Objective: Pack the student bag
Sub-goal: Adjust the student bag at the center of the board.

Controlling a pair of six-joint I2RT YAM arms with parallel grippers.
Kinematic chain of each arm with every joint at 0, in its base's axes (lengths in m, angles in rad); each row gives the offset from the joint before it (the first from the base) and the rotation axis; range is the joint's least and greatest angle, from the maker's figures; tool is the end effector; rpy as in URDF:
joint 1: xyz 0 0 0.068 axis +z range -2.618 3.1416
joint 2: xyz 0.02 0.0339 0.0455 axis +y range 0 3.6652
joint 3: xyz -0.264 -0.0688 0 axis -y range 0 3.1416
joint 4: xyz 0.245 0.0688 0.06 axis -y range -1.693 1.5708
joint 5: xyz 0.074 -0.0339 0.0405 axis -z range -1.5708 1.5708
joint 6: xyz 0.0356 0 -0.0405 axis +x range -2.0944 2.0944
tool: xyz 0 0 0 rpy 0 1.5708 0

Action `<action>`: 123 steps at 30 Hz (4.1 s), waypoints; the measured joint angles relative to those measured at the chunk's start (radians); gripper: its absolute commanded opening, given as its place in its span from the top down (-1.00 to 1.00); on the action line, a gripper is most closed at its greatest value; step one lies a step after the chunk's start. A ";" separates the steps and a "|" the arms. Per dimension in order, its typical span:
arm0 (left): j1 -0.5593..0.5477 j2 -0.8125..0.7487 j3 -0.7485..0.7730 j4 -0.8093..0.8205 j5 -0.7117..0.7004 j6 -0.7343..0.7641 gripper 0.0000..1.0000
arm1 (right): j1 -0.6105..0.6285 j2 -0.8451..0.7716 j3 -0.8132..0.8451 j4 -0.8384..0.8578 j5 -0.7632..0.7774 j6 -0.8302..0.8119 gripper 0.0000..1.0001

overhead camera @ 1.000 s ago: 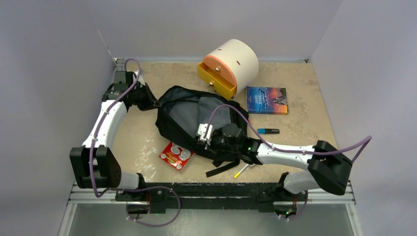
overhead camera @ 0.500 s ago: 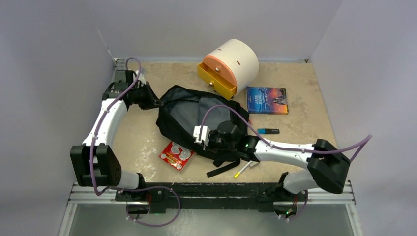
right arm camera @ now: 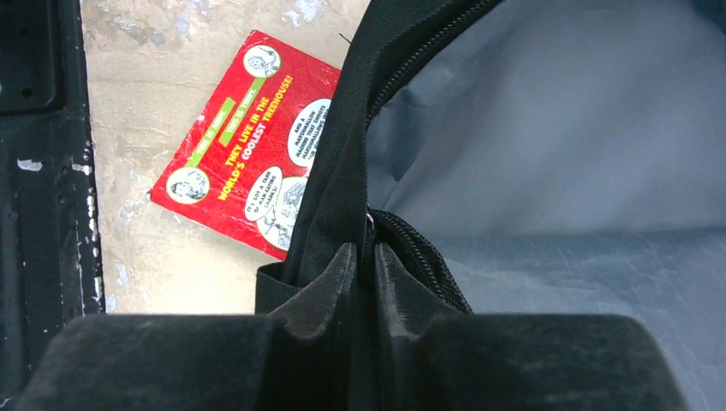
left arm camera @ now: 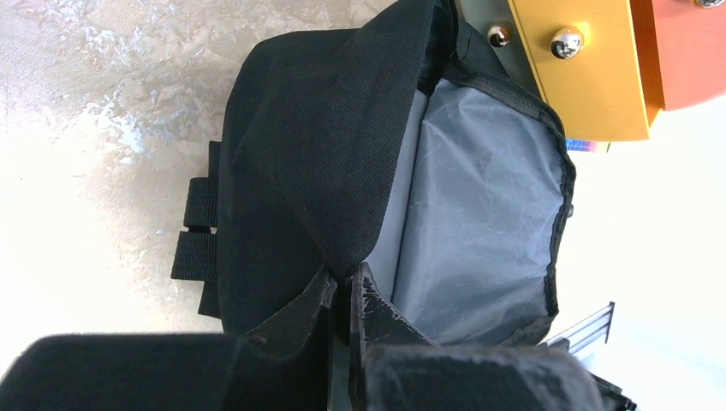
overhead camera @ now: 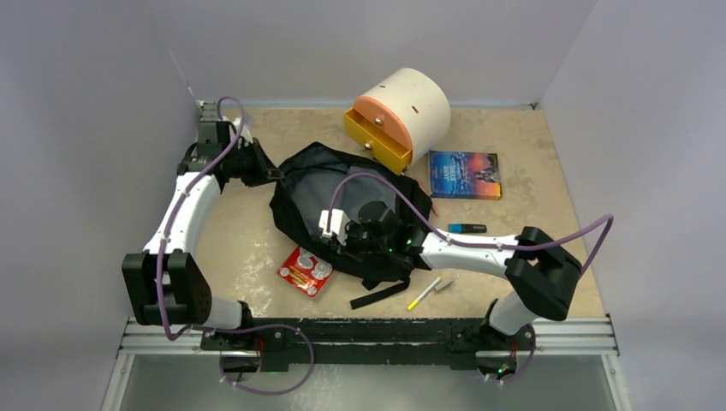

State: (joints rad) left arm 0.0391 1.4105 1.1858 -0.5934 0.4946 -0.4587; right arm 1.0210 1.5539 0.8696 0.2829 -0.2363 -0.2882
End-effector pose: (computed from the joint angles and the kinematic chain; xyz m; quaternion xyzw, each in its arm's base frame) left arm 0.3025 -0.0051 0.3011 -0.1349 0.8961 -0.2969 0.3011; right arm 0.1723 0.2971 0.2266 -0.5558 0.6173 0.2881 0.4765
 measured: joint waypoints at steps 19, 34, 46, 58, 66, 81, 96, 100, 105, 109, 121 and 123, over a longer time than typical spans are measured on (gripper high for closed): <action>0.000 0.000 -0.004 0.002 0.010 0.007 1.00 | -0.063 -0.003 0.017 -0.076 -0.021 -0.012 1.00; 0.000 0.000 -0.004 0.039 0.107 0.044 1.00 | -0.084 -0.121 -0.042 -0.071 -0.018 0.025 0.41; -0.021 0.014 0.037 0.023 0.006 0.084 -0.21 | -0.092 -0.165 -0.136 0.171 0.118 0.296 0.40; -0.390 -0.223 -0.136 0.175 0.094 0.127 -0.38 | -0.110 -0.169 -0.167 0.212 0.260 0.458 0.36; -0.488 -0.179 -0.219 0.144 0.103 0.217 -0.38 | -0.145 -0.246 -0.235 0.217 0.309 0.607 0.36; -0.565 -0.010 -0.207 0.139 0.006 0.322 -0.31 | -0.172 -0.280 -0.268 0.216 0.325 0.698 0.37; -0.592 -0.028 -0.152 0.139 -0.189 0.226 1.00 | -0.174 -0.459 -0.381 0.283 0.125 0.620 0.22; -0.592 -0.167 -0.151 0.158 -0.247 0.127 1.00 | -0.174 -0.433 -0.383 0.314 -0.004 0.565 0.21; -0.592 -0.297 -0.163 0.231 -0.268 0.029 1.00 | -0.174 -0.394 -0.382 0.357 -0.094 0.492 0.15; -0.592 -0.333 -0.183 0.277 -0.266 -0.023 1.00 | -0.174 -0.361 -0.377 0.407 -0.123 0.431 0.07; -0.592 -0.327 -0.198 0.293 -0.244 -0.064 1.00 | -0.174 -0.299 -0.325 0.535 -0.208 0.045 -0.04; -0.592 -0.327 -0.199 0.294 -0.241 -0.065 1.00 | -0.174 -0.286 -0.307 0.523 -0.213 -0.021 -0.05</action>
State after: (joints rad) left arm -0.5529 1.0840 0.9871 -0.2996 0.2531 -0.5240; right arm 0.8467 1.2675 0.5625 0.8062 -0.4492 -0.3088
